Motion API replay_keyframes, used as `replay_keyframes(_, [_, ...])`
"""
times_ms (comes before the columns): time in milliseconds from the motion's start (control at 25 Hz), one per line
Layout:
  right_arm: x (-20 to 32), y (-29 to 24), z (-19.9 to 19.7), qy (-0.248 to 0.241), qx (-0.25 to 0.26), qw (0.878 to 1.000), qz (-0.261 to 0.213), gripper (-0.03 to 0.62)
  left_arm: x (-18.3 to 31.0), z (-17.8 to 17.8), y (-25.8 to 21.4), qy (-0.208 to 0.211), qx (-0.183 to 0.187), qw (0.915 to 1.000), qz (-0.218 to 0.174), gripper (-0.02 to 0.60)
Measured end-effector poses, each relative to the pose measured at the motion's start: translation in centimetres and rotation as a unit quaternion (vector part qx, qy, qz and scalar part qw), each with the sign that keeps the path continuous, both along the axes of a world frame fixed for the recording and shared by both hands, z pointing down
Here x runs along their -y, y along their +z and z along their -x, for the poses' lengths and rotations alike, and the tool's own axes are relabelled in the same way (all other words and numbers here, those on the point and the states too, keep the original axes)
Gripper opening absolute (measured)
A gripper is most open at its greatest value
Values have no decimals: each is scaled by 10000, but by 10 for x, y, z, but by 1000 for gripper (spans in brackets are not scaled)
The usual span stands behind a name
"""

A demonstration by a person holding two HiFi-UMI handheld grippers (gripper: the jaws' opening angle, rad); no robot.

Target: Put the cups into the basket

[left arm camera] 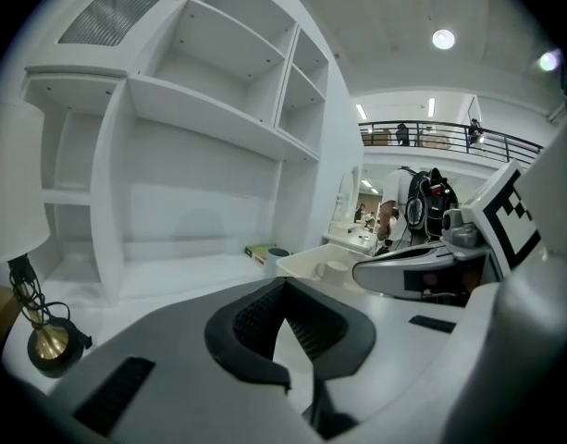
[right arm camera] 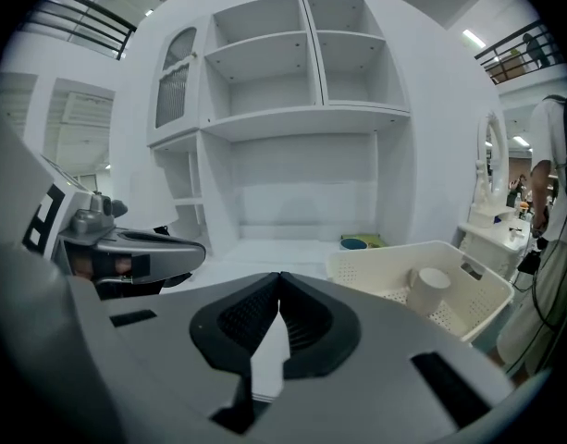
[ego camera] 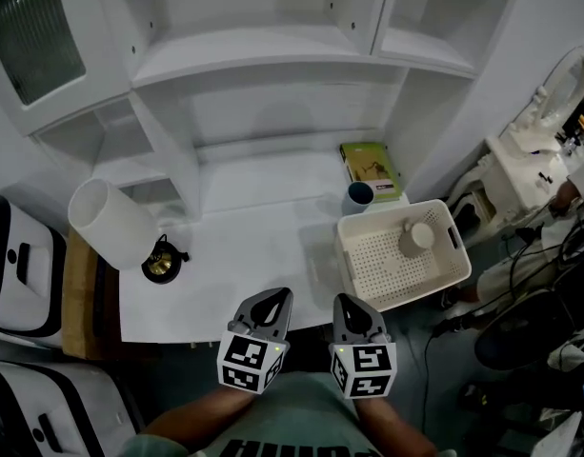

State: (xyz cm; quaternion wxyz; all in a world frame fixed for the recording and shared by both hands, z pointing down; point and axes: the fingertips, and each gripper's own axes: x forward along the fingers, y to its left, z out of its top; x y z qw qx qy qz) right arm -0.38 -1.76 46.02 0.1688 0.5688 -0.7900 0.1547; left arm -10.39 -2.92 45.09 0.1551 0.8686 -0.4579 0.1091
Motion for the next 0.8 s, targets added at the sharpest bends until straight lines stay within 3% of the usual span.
replay_keyframes(800, [105, -6, -36, -382, -175, 9990, 117, 20, 107, -53, -14, -62, 46, 10000, 9, 6])
